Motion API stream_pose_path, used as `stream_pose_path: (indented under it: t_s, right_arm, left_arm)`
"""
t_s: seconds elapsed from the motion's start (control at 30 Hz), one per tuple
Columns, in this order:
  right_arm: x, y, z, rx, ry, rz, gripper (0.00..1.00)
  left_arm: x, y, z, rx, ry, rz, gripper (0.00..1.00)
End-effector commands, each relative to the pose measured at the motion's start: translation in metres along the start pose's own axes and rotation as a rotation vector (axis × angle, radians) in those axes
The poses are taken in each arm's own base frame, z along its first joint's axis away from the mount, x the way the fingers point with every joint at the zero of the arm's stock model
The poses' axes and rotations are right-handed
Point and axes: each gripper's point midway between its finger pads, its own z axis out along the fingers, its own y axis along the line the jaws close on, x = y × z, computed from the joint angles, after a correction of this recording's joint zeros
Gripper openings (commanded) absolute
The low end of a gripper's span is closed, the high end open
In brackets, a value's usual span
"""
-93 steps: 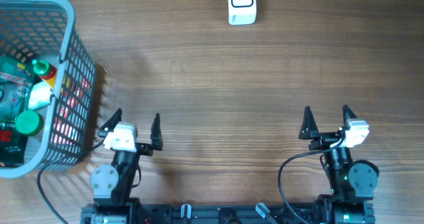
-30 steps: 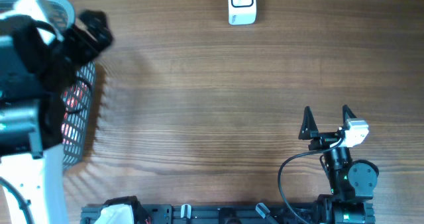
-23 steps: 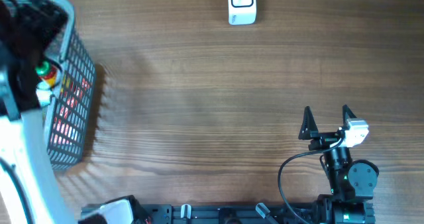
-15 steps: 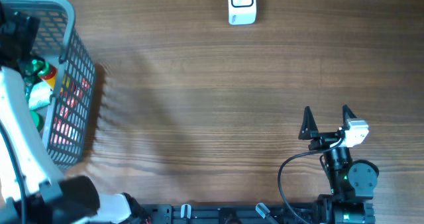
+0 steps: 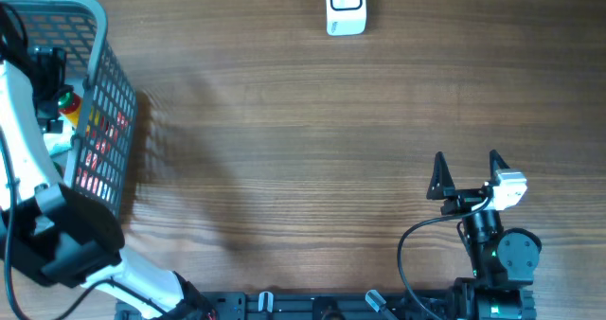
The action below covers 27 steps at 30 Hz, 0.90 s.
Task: Scan the item barcode
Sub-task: 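Reach the left gripper into the basket toward the red sauce bottle, then grasp the red sauce bottle by its green cap and lift it out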
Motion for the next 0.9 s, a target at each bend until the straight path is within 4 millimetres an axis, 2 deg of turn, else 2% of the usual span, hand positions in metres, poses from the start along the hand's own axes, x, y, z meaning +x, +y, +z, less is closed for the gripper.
stream_pose_path:
  t_s: [0.0, 0.2, 0.33, 0.4, 0.53, 0.6, 0.73, 0.87]
  right_arm:
    - [0.000, 0.002, 0.000, -0.011, 0.000, -0.019, 1.00]
    - [0.000, 0.002, 0.000, -0.012, 0.000, -0.018, 1.00]
    - [0.000, 0.002, 0.000, -0.011, 0.000, -0.018, 1.00]
    - [0.000, 0.002, 0.000, -0.012, 0.000, -0.018, 1.00]
    - [0.000, 0.002, 0.000, -0.011, 0.000, -0.018, 1.00]
    - [0.000, 0.002, 0.000, -0.012, 0.000, -0.018, 1.00]
    - [0.000, 0.002, 0.000, -0.012, 0.000, -0.018, 1.00]
    - [0.000, 0.002, 0.000, -0.012, 0.000, -0.018, 1.00]
  left_arm:
    - [0.000, -0.001, 0.018, -0.027, 0.021, -0.056, 1.00]
    - [0.003, -0.001, 0.040, -0.059, 0.040, -0.051, 0.99]
    - [0.005, 0.000, 0.051, -0.077, 0.050, -0.049, 0.83]
    - [0.005, -0.001, 0.051, -0.075, 0.049, -0.049, 0.73]
    - [0.005, -0.001, 0.051, -0.076, 0.048, -0.048, 0.60]
    - [0.005, 0.000, 0.051, -0.077, 0.049, -0.044, 0.49]
    - [0.006, 0.001, 0.051, -0.083, 0.053, -0.036, 0.38]
    - [0.006, 0.002, 0.051, -0.086, 0.054, -0.035, 0.32]
